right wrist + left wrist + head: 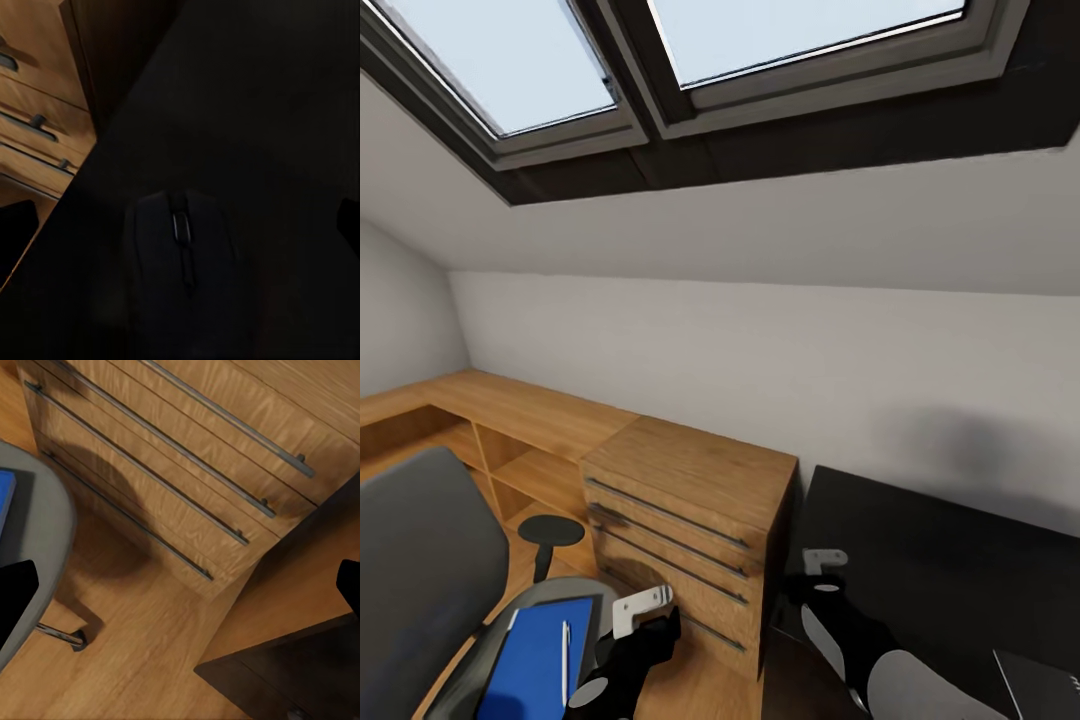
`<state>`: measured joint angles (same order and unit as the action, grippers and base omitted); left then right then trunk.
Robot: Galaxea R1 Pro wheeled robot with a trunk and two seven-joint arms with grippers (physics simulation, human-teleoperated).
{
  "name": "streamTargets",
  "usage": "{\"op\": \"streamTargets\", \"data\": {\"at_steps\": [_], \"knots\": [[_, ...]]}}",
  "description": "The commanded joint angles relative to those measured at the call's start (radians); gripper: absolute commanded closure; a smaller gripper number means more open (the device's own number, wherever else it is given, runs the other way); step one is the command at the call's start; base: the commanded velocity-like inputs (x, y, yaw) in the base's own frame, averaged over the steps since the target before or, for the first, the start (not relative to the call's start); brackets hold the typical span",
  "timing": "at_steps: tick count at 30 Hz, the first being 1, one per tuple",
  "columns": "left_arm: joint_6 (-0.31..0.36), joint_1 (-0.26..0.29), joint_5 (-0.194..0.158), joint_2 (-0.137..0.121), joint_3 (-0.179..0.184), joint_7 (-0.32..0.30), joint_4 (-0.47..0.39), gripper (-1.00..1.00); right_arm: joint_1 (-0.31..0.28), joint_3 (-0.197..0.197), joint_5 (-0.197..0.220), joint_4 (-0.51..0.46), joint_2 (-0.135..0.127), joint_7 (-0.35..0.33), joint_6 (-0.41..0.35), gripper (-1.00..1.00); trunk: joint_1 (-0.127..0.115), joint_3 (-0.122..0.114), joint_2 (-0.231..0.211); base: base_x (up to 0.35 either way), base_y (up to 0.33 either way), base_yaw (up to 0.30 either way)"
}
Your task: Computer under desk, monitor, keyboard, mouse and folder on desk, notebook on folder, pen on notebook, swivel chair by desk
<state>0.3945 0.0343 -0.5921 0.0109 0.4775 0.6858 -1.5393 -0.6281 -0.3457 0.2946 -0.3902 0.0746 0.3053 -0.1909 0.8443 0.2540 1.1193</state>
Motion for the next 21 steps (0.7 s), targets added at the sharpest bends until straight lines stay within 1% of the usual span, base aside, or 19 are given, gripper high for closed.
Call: {"op": "streamTargets", "data": {"at_steps": [1, 3, 8, 21], "knots": [[0.003, 0.001, -0.006, 0.0, 0.001, 0.008, -0.001, -1.0, -0.001, -0.007, 0.017, -0.002, -0.002, 0.007, -0.011, -1.0, 0.004, 0.005, 0.008, 0.0, 0.0, 0.0], [0.003, 0.001, -0.006, 0.0, 0.001, 0.008, -0.001, -1.0, -0.002, -0.004, 0.036, -0.002, -0.004, 0.006, -0.023, -1.0, 0.012, 0.011, 0.022, 0.0, 0.0, 0.0], [0.003, 0.001, -0.006, 0.0, 0.001, 0.008, -0.001, -1.0, -0.002, -0.004, 0.038, -0.003, -0.004, 0.006, -0.051, -1.0, 0.031, 0.027, 0.057, 0.0, 0.0, 0.0], [0.003, 0.001, -0.008, 0.0, 0.001, 0.008, -0.001, -1.0, -0.002, -0.004, 0.042, -0.004, -0.004, 0.006, -0.078, -1.0, 0.081, 0.067, 0.148, 0.0, 0.0, 0.0]]}}
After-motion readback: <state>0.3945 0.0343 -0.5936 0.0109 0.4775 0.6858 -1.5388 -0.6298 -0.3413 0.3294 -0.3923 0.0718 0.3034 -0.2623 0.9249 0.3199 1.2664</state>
